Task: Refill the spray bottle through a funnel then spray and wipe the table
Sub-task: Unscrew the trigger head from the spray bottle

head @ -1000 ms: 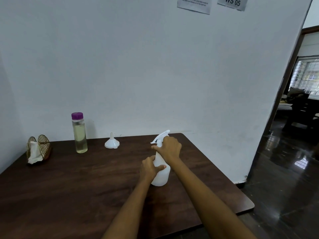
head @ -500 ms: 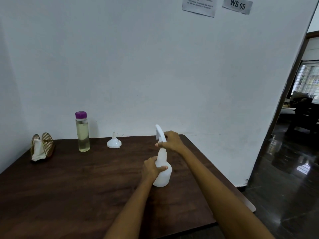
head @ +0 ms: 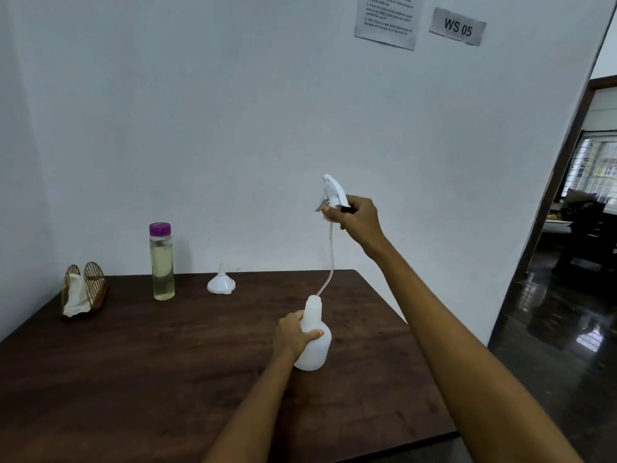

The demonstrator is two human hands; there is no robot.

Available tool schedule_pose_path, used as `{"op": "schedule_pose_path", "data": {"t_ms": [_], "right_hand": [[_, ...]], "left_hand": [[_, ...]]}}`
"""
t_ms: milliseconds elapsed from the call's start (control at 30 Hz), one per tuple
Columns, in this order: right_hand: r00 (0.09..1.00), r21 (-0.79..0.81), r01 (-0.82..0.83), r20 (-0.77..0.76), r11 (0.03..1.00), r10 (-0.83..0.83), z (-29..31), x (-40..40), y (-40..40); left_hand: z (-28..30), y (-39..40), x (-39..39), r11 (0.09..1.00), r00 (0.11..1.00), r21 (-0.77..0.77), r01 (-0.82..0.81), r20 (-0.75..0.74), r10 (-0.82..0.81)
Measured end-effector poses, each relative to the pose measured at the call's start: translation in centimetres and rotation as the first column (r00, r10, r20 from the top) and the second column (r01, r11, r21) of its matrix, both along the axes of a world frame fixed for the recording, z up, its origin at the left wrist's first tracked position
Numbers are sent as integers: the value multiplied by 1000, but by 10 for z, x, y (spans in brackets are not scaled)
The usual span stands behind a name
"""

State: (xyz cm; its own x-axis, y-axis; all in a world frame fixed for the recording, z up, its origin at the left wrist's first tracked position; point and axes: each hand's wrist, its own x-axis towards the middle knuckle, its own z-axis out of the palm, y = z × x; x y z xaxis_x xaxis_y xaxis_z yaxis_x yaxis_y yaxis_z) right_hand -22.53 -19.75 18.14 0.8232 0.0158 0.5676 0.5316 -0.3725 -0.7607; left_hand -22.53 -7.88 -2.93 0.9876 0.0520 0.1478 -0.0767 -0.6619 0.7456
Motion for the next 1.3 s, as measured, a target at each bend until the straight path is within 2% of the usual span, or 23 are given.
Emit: {"op": "schedule_pose_path", "data": {"t_ms": [133, 267, 367, 767, 1133, 1300], "right_hand": [[999, -199, -47, 9, 979, 50, 7, -8, -6], [991, -481, -84, 48, 873, 122, 6, -28, 6], [980, -566, -74, 111, 821, 164, 5, -37, 18], [935, -728, 55, 277, 683, 221, 4, -62, 34], [941, -779, 51, 247, 625, 231, -4, -72, 40], [950, -773, 44, 229, 632, 214, -8, -73, 38]], "left_hand": [[0, 1, 0, 1000, 1000, -8, 2, 8, -2], [3, 2, 1, 999, 1000, -43, 4, -9, -5], [3, 2, 0, 999, 1000, -48, 4, -12, -4], [-3, 1, 7, 999, 1000, -32, -13, -7, 13], [-4, 2, 8, 999, 1000, -32, -5, 3, 5], [-5, 1, 8, 1000, 1000, -22, 1, 15, -1]]}}
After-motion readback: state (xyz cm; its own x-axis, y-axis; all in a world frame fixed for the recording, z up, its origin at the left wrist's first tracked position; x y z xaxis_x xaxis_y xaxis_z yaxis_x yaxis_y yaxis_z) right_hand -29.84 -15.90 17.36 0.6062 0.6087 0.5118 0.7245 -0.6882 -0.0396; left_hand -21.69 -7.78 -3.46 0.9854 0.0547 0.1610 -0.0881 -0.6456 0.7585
